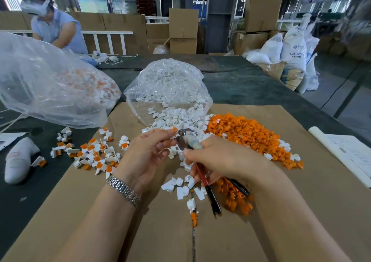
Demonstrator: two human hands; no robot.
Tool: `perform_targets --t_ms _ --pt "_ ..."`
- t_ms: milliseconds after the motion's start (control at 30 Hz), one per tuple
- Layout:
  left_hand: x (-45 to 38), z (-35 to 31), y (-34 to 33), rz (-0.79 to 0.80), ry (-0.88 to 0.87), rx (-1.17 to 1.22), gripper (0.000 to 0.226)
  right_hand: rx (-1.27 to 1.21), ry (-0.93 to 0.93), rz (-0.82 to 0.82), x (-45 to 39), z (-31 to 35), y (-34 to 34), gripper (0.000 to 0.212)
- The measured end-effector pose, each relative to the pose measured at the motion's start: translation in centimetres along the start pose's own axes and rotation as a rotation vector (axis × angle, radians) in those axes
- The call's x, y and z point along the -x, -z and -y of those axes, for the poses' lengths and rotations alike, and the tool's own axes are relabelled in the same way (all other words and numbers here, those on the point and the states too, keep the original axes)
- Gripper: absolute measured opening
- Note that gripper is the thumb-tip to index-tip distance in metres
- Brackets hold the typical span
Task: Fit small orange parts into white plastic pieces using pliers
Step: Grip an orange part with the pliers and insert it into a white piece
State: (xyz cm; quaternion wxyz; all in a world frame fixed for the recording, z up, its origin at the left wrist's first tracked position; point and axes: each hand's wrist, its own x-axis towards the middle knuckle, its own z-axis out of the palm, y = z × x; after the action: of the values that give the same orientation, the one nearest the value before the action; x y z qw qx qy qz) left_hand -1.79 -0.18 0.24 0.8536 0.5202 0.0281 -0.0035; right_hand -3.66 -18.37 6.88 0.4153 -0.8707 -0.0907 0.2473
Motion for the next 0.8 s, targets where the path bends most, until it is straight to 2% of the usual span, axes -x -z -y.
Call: perform_targets --t_ms 200,300,533,800 --pt "0.1 -0.2 0.2 0.003 0.013 -0.015 0.026 -0.020 0.035 -0.026 0.4 -0.3 -0.4 0.035" --pt "0.2 -0.2 0.1 0.012 0.021 -0.045 0.017 -0.030 0.052 -0.044 0.5 -0.5 -0.6 0.039" --pt "0.4 -0.2 -0.2 -0.016 0.071 -0.081 0.005 0.109 0.084 -0.129 0.3 -0.9 -1.3 0.063" --pt "0.6 -0.3 -0.3 -0.036 0.086 -0.023 0.010 0.196 0.089 -0.350 -1.0 -1.1 -3.1 0.054"
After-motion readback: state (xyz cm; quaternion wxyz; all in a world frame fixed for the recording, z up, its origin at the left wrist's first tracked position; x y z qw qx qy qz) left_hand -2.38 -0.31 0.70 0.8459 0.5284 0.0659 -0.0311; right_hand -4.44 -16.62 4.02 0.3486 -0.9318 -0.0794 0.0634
